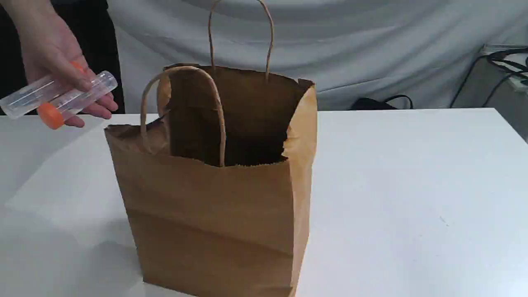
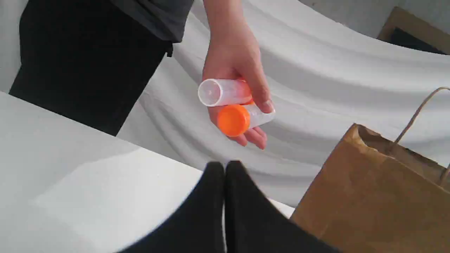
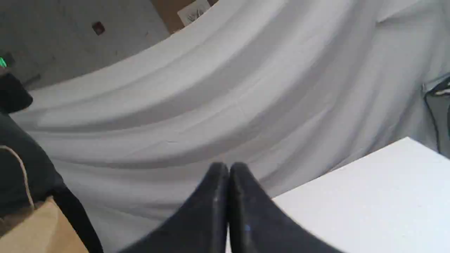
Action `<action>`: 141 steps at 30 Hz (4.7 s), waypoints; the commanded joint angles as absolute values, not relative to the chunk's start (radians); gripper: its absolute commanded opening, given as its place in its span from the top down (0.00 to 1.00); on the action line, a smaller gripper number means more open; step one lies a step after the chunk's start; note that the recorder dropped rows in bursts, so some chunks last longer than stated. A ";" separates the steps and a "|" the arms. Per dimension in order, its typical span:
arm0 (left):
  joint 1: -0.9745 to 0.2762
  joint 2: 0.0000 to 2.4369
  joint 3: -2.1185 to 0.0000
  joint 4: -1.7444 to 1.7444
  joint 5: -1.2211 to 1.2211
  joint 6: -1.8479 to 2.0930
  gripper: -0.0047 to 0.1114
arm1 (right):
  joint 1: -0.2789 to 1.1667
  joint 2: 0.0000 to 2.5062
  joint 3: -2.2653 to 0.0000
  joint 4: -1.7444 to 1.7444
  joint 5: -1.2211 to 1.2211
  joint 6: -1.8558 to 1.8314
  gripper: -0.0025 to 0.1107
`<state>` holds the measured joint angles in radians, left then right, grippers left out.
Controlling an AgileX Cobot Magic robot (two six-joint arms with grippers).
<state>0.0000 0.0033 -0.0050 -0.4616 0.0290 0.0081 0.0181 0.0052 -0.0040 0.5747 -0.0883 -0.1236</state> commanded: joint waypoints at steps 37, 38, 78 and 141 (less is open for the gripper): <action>0.001 0.000 0.000 -0.454 0.031 0.036 0.96 | 0.012 0.986 -1.200 0.697 0.771 -0.669 0.98; 0.001 0.000 0.000 -0.454 0.031 0.036 0.96 | 0.012 1.018 -1.231 0.751 0.803 -0.691 0.98; 0.001 0.000 0.000 -0.454 0.031 0.066 0.96 | 0.548 1.545 -1.462 0.793 0.982 -0.790 0.45; 0.000 1.560 -1.721 -0.607 1.221 0.540 0.95 | 0.550 1.624 -1.462 0.802 0.992 -0.792 0.98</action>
<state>0.0000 1.5133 -1.6812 -0.5955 1.2035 0.5189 0.5462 1.6233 -1.4575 0.8044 0.9871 -0.7859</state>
